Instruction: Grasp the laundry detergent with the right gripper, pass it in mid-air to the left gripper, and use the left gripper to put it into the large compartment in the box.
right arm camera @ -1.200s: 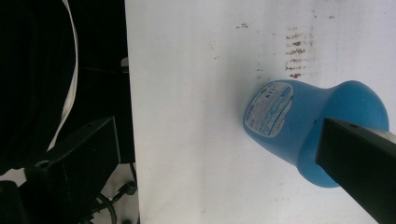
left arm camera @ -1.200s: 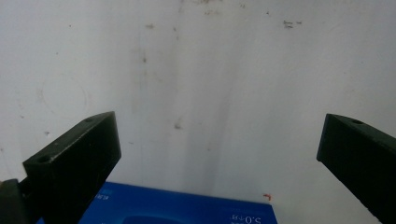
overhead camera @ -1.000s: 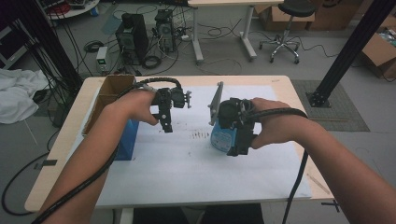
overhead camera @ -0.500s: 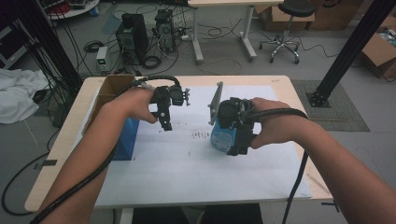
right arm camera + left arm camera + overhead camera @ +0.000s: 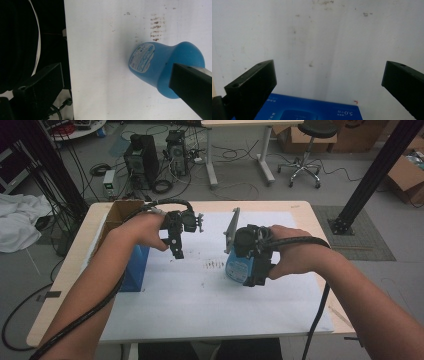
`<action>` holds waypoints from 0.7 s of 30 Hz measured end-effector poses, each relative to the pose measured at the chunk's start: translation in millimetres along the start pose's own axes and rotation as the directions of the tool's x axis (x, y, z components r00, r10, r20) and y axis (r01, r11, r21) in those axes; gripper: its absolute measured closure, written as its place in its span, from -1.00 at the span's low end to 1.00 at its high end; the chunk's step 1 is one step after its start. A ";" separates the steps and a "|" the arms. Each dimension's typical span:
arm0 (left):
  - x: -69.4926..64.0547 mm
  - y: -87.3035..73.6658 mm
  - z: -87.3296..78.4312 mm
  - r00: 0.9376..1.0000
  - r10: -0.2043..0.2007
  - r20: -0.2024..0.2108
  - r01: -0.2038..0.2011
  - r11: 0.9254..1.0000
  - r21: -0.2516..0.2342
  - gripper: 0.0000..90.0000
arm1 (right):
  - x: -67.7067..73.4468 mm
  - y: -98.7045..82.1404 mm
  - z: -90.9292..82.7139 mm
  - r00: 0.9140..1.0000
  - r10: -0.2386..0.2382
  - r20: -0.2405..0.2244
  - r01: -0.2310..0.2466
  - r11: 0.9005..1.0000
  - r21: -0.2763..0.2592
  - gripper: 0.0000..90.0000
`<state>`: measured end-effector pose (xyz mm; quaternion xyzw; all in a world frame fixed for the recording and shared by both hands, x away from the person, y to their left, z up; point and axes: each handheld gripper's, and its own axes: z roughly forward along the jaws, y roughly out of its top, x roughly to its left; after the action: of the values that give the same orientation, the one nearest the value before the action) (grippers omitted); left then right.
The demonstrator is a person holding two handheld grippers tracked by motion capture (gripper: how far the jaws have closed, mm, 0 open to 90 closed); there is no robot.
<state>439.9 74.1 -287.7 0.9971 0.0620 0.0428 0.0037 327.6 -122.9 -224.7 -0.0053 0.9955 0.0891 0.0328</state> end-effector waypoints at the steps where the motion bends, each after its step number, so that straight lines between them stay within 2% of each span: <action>1: 0.0 0.3 0.3 1.000 0.003 0.003 -0.003 1.000 -0.001 -1.00 | -0.4 -0.1 0.7 1.000 0.000 -0.003 0.000 1.000 0.000 -1.00; 4: 0.4 0.0 1.8 1.000 -0.003 0.004 0.003 1.000 0.001 -1.00 | -1.7 -0.7 2.0 1.000 0.000 0.001 0.000 1.000 0.002 -1.00; 8: 1.0 0.4 3.6 1.000 -0.002 0.004 0.002 1.000 0.004 -1.00 | -1.1 -3.4 1.4 1.000 0.006 0.007 -0.006 0.999 -0.032 -1.00; 11: 0.7 0.5 3.1 1.000 -0.002 0.004 0.002 1.000 -0.003 -1.00 | -1.2 -6.6 1.4 1.000 0.019 0.014 -0.018 0.997 -0.071 -1.00; 13: 0.0 0.3 1.6 1.000 -0.001 0.003 0.001 1.000 -0.008 -1.00 | -1.1 -10.2 1.0 0.999 0.030 0.015 -0.028 0.993 -0.117 -1.00; 17: -1.1 -1.1 0.9 1.000 0.000 0.002 0.000 1.000 -0.008 -1.00 | 0.3 -20.9 1.6 0.998 0.056 0.011 -0.052 0.971 -0.231 -1.00; 21: -1.2 -2.6 0.0 1.000 -0.002 0.001 0.002 1.000 -0.005 -1.00 | 2.5 -32.1 2.9 0.997 0.071 0.005 -0.064 0.937 -0.343 -1.00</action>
<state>438.4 76.5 -287.8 0.9971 0.0631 0.0423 0.0062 325.9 -153.9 -233.4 0.0240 0.9640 0.2623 0.0370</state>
